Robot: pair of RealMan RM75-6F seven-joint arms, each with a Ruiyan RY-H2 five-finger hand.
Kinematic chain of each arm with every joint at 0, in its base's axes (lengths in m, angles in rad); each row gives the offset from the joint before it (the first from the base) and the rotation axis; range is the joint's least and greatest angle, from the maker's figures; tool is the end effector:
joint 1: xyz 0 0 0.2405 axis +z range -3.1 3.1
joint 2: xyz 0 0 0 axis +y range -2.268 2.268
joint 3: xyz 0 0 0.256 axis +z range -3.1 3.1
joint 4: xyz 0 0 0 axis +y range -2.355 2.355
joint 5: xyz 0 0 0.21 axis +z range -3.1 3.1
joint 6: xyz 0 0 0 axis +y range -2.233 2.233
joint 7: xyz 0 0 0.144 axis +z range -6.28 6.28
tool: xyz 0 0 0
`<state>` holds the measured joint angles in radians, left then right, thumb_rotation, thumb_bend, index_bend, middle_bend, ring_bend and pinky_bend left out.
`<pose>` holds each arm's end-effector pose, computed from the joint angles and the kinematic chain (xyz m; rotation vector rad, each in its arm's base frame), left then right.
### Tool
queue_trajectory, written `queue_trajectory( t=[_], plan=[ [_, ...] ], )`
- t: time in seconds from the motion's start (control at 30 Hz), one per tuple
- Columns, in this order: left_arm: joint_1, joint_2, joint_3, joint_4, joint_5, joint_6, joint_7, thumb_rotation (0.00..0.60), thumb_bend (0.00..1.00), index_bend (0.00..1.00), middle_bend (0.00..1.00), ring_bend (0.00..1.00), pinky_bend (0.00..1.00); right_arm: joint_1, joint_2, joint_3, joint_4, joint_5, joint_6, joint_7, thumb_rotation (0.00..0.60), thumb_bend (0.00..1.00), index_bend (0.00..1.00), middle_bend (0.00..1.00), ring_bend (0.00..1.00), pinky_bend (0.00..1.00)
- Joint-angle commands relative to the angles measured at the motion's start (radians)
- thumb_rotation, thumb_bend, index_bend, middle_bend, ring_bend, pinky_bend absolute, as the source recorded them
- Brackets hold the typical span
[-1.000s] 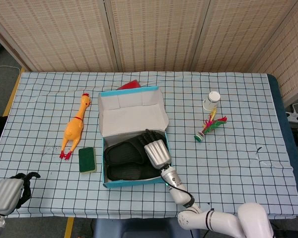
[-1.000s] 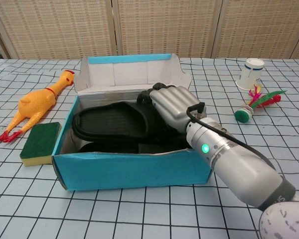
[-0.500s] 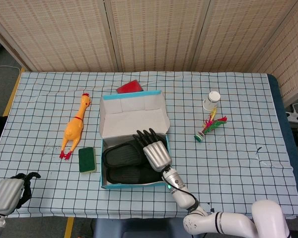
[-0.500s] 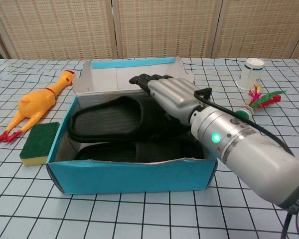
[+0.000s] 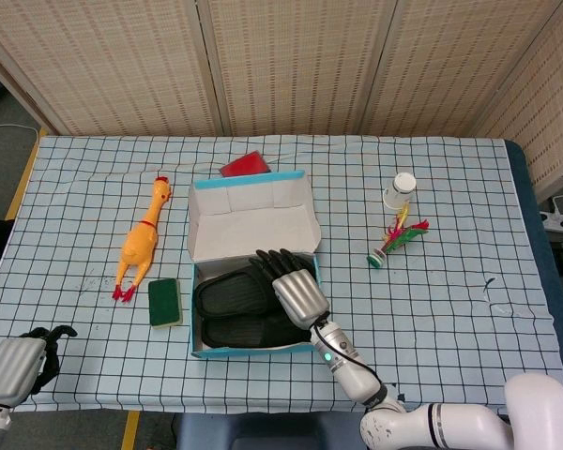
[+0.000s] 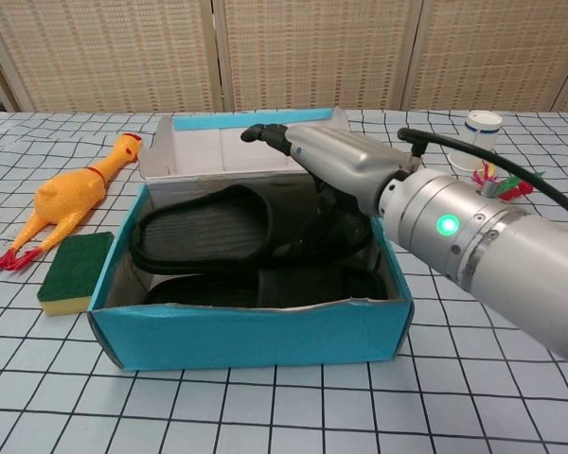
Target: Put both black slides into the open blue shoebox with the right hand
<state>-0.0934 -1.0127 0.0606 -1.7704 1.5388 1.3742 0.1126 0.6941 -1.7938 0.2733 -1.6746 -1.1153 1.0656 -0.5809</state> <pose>-0.2961 0.1550 0.1478 -1.5705 -0.9930 -0.7423 -0.0515 -0.2843 -0.0587 1.8675 -1.0463 1.1755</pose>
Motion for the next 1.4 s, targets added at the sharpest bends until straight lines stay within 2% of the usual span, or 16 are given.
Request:
queue_trajectory(
  t=[0.03, 0.07, 0.13, 0.23, 0.37, 0.8, 1.13, 1.27, 1.4],
  plan=[
    [0.000, 0.000, 0.001, 0.000, 0.000, 0.000, 0.000, 0.600, 0.48, 0.36, 0.38, 0.40, 0.55, -0.004, -0.033, -0.001, 0.045, -0.063, 0.045, 0.070, 0.600, 0.07, 0.30, 0.23, 0.12, 0.19],
    [0.000, 0.000, 0.000, -0.001, -0.001, 0.000, 0.000, 0.600, 0.48, 0.36, 0.38, 0.40, 0.55, -0.003, -0.047, -0.004, 0.066, -0.081, 0.059, 0.082, 0.600, 0.10, 0.39, 0.32, 0.22, 0.30],
    [0.001, 0.001, 0.000, -0.002, 0.000, 0.001, 0.000, 0.600, 0.48, 0.36, 0.38, 0.40, 0.55, 0.001, -0.077, -0.010, 0.114, -0.107, 0.078, 0.100, 0.600, 0.20, 0.52, 0.47, 0.37, 0.45],
    [0.001, 0.001, 0.000, -0.001, 0.000, 0.002, -0.001, 0.600, 0.48, 0.36, 0.38, 0.40, 0.55, 0.010, -0.116, -0.015, 0.179, -0.113, 0.085, 0.105, 0.600, 0.31, 0.66, 0.57, 0.48, 0.55],
    [0.001, 0.002, 0.001, -0.002, 0.000, 0.001, -0.002, 0.600, 0.48, 0.36, 0.38, 0.40, 0.55, 0.023, -0.161, -0.018, 0.260, -0.119, 0.083, 0.116, 0.600, 0.38, 0.74, 0.63, 0.55, 0.61],
    [0.003, 0.005, 0.002, -0.002, 0.004, 0.006, -0.009, 0.600, 0.48, 0.36, 0.38, 0.41, 0.55, 0.033, -0.214, -0.044, 0.397, -0.108, 0.038, 0.139, 0.600, 0.38, 0.76, 0.64, 0.55, 0.62],
    [0.002, 0.007, 0.001, -0.002, 0.002, 0.004, -0.012, 0.600, 0.48, 0.36, 0.38, 0.41, 0.55, 0.040, -0.233, -0.038, 0.466, -0.082, -0.001, 0.144, 0.600, 0.38, 0.75, 0.64, 0.55, 0.62],
    [0.002, 0.007, 0.001, -0.002, 0.000, 0.002, -0.013, 0.600, 0.48, 0.36, 0.38, 0.41, 0.55, 0.037, -0.222, -0.033, 0.443, -0.100, 0.013, 0.165, 0.600, 0.38, 0.75, 0.64, 0.55, 0.62],
    [0.001, 0.007, 0.001, -0.002, -0.002, 0.000, -0.013, 0.600, 0.48, 0.36, 0.38, 0.41, 0.55, 0.021, -0.173, -0.039, 0.358, -0.136, 0.037, 0.201, 0.600, 0.38, 0.67, 0.63, 0.46, 0.55]
  ],
)
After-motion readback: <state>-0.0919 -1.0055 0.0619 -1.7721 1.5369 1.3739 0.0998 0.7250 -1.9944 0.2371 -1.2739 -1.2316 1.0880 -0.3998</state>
